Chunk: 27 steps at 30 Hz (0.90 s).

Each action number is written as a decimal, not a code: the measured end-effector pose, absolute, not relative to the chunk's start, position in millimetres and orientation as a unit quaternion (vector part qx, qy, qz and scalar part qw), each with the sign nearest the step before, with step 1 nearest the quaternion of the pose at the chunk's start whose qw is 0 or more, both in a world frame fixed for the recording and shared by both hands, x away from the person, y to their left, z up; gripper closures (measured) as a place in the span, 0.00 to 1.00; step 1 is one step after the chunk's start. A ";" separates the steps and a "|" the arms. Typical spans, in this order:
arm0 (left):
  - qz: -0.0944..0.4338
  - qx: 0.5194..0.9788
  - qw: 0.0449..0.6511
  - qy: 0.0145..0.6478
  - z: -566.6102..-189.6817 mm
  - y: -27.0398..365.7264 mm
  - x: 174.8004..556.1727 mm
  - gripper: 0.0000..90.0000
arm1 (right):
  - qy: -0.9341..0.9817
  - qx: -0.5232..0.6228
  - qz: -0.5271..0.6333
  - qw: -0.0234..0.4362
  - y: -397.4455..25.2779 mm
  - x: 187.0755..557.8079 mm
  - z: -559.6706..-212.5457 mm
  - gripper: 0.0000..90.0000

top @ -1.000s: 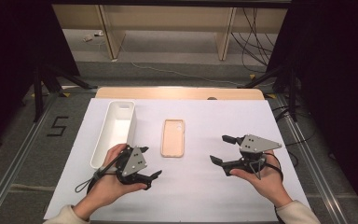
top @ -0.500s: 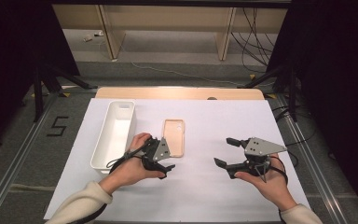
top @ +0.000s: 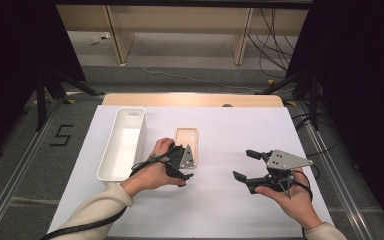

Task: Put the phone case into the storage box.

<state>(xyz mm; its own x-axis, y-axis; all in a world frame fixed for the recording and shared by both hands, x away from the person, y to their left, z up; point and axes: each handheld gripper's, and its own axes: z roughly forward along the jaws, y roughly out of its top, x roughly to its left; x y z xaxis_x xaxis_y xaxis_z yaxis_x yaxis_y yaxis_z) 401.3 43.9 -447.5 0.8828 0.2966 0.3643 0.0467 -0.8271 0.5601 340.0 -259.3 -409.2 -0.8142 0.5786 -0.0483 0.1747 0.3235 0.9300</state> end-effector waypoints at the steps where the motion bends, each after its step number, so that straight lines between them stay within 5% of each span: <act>1: 0.225 0.930 0.277 0.092 -448.5 43.6 402.5 0.18 | 0.791 0.238 0.531 0.191 -259.2 340.1 -409.5 0.21; 27: 0.244 0.950 0.180 0.073 -467.9 46.2 432.2 0.18 | 0.795 0.239 0.527 0.184 -257.8 340.2 -413.1 0.21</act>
